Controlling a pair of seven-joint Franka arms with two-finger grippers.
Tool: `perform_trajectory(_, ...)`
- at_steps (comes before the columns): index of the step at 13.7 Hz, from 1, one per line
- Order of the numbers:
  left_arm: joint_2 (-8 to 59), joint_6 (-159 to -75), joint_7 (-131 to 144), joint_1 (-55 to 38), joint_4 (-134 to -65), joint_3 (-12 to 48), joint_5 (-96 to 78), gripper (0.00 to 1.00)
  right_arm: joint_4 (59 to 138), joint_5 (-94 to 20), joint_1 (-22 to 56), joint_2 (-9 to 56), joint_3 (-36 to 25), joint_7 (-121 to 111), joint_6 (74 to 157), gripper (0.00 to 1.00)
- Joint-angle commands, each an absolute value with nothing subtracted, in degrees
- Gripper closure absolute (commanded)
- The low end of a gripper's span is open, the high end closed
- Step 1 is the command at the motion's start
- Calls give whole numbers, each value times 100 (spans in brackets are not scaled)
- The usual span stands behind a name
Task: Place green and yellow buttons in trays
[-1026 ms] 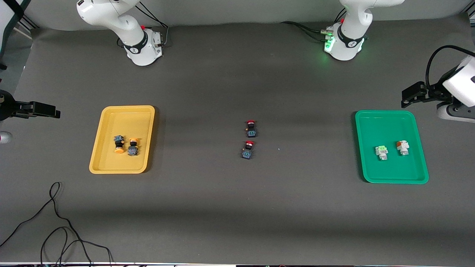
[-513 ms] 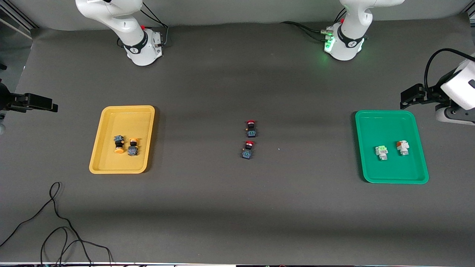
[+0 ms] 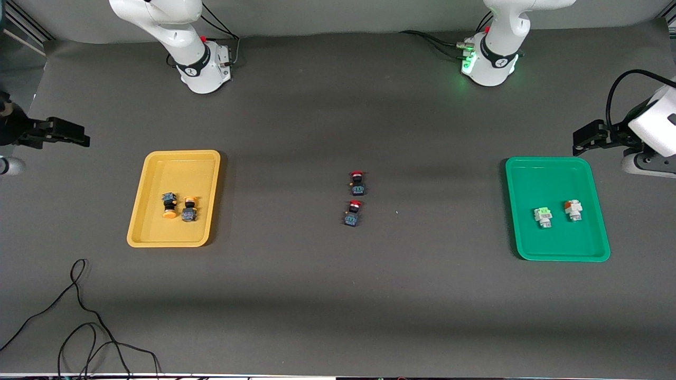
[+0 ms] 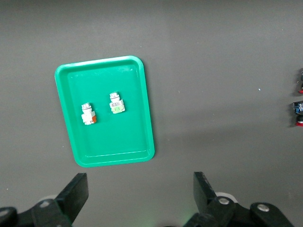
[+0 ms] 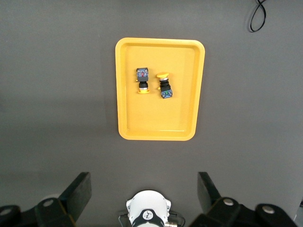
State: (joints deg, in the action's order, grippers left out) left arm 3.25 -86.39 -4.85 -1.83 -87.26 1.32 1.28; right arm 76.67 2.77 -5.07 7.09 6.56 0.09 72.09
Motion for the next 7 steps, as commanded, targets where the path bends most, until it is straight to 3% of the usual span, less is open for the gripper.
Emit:
perform_trajectory(1, 290, -8666, -422, -264, -8710, 88, 220, 1, 8883, 396, -571, -147, 756, 114, 7855, 1)
perform_trajectory(4, 290, -8684, -431, -255, -8710, 79, 106, 1, 9543, 369, -510, -518, 773, 114, 8357, 1)
perform_trajectory(7, 290, -8684, -413, -255, -8710, 79, -17, 1, 9598, 369, -361, -519, 773, 123, 8516, 1)
